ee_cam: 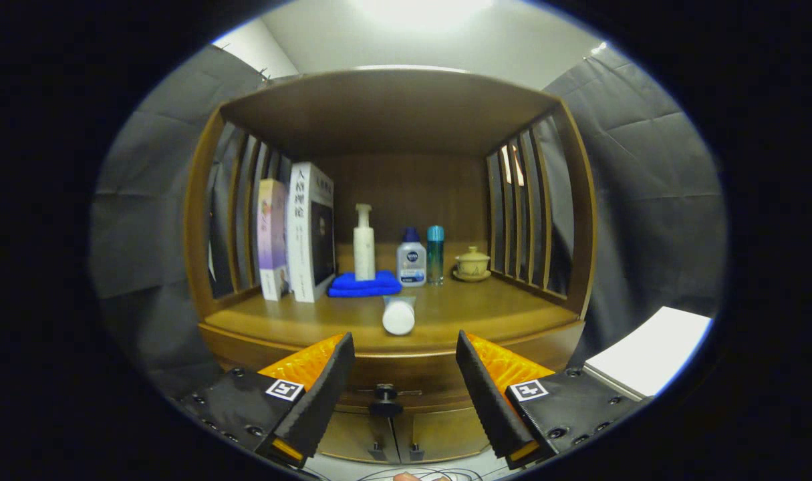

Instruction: Pull open the drawer, take out the items inside it, and place them on the countertop above the cabinet.

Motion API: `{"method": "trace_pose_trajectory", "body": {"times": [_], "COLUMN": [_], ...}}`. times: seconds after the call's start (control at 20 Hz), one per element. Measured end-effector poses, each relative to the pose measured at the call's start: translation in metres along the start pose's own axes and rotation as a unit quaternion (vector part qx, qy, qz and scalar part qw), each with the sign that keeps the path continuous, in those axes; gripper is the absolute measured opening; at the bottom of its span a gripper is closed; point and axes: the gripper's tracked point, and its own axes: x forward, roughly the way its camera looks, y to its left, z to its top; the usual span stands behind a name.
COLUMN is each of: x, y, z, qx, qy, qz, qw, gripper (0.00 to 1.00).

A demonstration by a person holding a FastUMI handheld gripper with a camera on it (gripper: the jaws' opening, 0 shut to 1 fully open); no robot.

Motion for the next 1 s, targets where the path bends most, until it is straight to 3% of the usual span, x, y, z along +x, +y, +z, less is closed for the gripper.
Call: {"method": "trace_pose_trajectory", "body": {"times": [0.45, 0.7, 1.0], "x": [-0.113, -0.166, -0.169], "y": [0.002, 0.002, -0.009], "z": [0.083, 0.117, 0.114], "qx": [0.018, -0.018, -0.006], "qy": [-0.026, -0.067, -0.079], "qz": [0.055, 0.066, 0.067], "qw": [0.998, 0.995, 0.995], "gripper": [0.96, 0.95, 0.96]}}
